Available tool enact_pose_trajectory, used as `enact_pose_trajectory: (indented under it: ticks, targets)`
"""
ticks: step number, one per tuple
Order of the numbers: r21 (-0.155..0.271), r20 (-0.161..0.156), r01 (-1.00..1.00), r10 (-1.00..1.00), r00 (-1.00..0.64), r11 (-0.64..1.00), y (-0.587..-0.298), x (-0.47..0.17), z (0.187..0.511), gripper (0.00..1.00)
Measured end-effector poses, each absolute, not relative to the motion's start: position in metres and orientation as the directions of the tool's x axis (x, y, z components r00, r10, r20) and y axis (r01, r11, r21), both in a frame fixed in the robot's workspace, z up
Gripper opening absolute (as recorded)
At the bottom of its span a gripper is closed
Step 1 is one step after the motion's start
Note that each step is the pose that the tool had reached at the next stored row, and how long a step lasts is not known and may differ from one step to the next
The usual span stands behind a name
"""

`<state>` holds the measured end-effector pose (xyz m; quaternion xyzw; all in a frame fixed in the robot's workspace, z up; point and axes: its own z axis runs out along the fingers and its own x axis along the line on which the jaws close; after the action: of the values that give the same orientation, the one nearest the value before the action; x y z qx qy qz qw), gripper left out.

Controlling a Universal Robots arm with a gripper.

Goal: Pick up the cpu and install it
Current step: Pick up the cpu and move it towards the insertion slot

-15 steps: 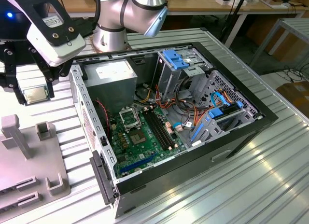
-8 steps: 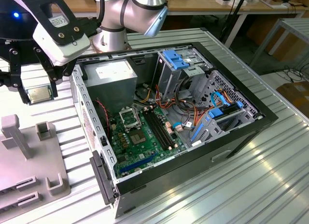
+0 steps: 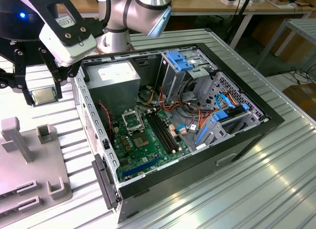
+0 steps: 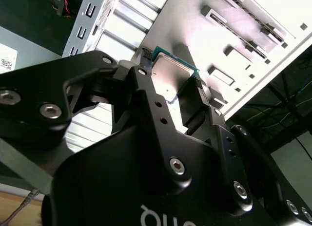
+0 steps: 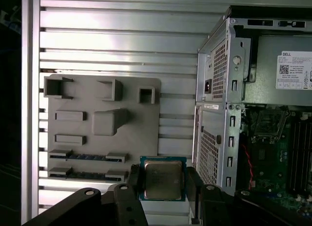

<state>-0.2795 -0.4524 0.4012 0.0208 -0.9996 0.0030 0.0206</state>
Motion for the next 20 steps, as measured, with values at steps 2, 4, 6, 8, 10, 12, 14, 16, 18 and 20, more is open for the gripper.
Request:
enact_pose_trajectory:
  ticks: [2, 4, 6, 8, 10, 12, 14, 16, 18, 20]
  targets:
    - [-0.005, 0.041, -0.042, -0.041, -0.998, 0.999, -0.452, -0.277, 0.401, 0.47]
    - [-0.005, 0.041, -0.042, -0.041, -0.998, 0.999, -0.453, -0.276, 0.401, 0.47]
    - [-0.005, 0.041, -0.041, -0.041, -0.998, 0.999, -0.453, -0.274, 0.401, 0.47]
    - [-0.005, 0.041, -0.041, -0.041, -0.998, 0.999, -0.453, -0.273, 0.401, 0.47]
    - [-0.005, 0.041, -0.041, -0.041, -0.998, 0.999, -0.453, -0.272, 0.401, 0.47]
    - [-0.005, 0.041, -0.041, -0.041, -0.998, 0.999, -0.453, -0.272, 0.401, 0.47]
    - [-0.005, 0.041, -0.041, -0.04, -0.998, 0.999, -0.453, -0.271, 0.401, 0.47]
    - [-0.005, 0.041, -0.04, -0.04, -0.998, 0.999, -0.453, -0.268, 0.401, 0.47]
    - [-0.005, 0.041, -0.04, -0.04, -0.998, 0.999, -0.453, -0.266, 0.401, 0.47]
    - [-0.005, 0.041, -0.04, -0.039, -0.998, 0.999, -0.453, -0.263, 0.401, 0.47]
